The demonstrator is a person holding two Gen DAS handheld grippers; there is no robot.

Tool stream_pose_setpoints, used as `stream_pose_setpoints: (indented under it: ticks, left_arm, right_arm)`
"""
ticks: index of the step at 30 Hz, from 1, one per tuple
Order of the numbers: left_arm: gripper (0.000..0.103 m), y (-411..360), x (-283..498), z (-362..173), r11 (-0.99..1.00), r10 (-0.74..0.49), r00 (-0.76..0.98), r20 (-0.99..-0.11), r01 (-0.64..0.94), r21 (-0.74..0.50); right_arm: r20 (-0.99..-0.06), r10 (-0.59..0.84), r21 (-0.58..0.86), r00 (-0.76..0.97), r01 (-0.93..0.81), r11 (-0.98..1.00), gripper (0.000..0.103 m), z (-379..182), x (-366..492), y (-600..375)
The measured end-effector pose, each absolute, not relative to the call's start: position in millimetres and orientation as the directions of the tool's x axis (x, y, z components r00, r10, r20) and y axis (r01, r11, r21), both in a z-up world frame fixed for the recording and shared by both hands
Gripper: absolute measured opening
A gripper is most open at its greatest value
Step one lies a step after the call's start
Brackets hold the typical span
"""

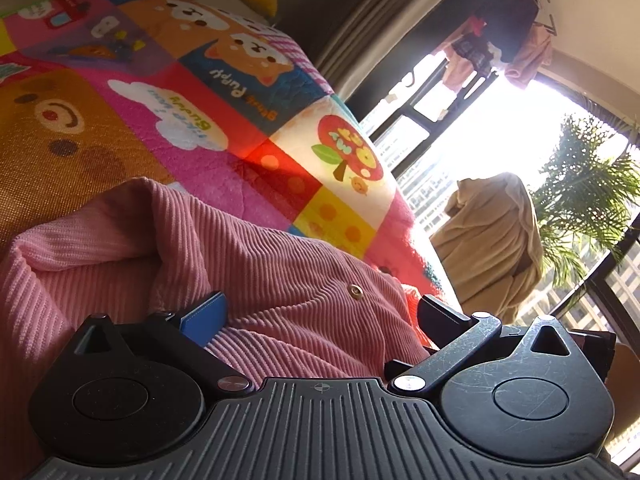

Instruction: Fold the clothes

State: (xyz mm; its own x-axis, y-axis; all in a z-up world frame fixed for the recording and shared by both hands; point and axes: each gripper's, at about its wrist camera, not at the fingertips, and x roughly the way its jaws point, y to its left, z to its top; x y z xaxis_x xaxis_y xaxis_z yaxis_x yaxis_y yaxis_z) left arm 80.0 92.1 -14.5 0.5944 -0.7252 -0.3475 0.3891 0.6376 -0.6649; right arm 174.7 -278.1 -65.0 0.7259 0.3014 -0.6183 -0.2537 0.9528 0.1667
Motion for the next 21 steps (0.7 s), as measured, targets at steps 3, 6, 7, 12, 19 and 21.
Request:
stream_pose_setpoints:
  ticks: [3,6,7,12,19,21]
  left_arm:
    - [0.103,93.1,80.8,-15.3,0.629,-0.73,0.593,-0.34,0.388,-0.673]
    - [0.103,95.9,81.4,-16.4,0.615,-0.737,0.592,-0.326,0.388,-0.687]
    - [0.103,96.2,81.5,-16.5,0.614,-0.738,0.592,-0.325,0.388,-0.688]
    - [0.103,96.2,81.2,-16.7,0.613,-0.738,0.592,-0.324,0.388,-0.688]
    - [0.103,95.1,80.7,-16.5,0.616,-0.736,0.594,-0.326,0.387,-0.686]
    - [0.103,92.9,79.5,-15.4,0.629,-0.729,0.597,-0.336,0.389,-0.673]
  right_arm:
    - [-0.623,0.296,0.16,0.724,-0.252,0.954,0.103,-64.8,175.9,-276.5]
    - [-0.655,0.262,0.118,0.709,-0.246,0.962,0.103,-62.9,178.7,-268.7]
    - [-0.68,0.252,0.115,0.689,-0.238,0.964,0.103,-59.8,179.5,-266.6]
    - [-0.776,0.367,0.36,0.513,-0.117,0.926,0.103,-24.7,174.1,-283.5]
    - [-0.606,0.514,0.61,0.607,-0.06,0.79,0.103,5.9,164.8,-308.8]
    - [-0.567,0.337,0.424,0.752,-0.084,0.902,0.103,7.9,166.5,-301.3]
